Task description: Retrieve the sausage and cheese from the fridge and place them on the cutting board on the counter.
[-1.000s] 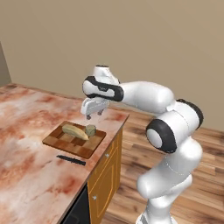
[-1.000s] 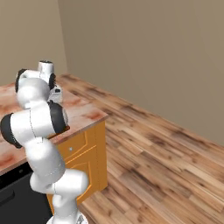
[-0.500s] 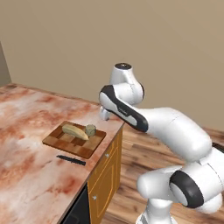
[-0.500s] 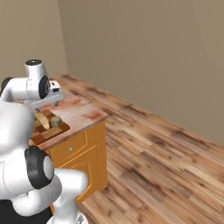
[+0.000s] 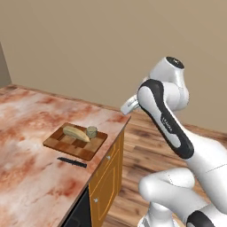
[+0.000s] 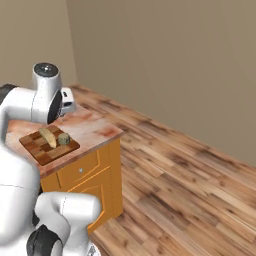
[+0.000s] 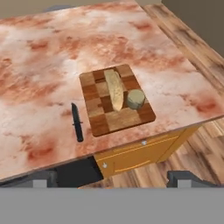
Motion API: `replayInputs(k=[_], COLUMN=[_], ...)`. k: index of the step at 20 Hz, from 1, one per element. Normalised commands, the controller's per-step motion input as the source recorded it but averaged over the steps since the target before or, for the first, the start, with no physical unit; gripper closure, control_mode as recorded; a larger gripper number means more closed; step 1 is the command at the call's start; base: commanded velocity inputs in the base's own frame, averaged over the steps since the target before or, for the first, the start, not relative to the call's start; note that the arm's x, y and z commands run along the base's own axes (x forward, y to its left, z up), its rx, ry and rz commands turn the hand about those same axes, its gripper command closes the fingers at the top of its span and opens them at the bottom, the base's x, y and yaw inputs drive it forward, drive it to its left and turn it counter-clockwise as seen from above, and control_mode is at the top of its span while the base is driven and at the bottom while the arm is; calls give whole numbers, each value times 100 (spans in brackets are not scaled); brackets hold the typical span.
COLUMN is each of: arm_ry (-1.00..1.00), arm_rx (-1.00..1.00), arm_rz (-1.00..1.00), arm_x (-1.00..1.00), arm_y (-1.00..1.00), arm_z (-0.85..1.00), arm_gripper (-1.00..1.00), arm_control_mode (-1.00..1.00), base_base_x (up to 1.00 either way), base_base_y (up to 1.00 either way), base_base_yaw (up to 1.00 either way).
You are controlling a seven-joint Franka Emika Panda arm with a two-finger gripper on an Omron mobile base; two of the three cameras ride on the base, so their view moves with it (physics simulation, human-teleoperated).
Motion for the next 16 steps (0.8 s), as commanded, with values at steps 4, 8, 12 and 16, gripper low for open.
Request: replayInputs(k=[4,8,12,16], arm_ry=[0,7,4,0], arm_rx=[2,-6,-7,-4], arm_rz=[-19,-36,-21,-8], arm_x=[-54,-34,-26,-46], arm_y=[-22,-50,-63,-42], arm_z=[55,32,28,13], arm_gripper=[-100,-100,-100,-100], arm_control_mode=[-100,-100,-100,-100], base_base_x=[0,0,0,0], base_base_y=[0,0,0,0], base_base_yaw=[0,0,0,0])
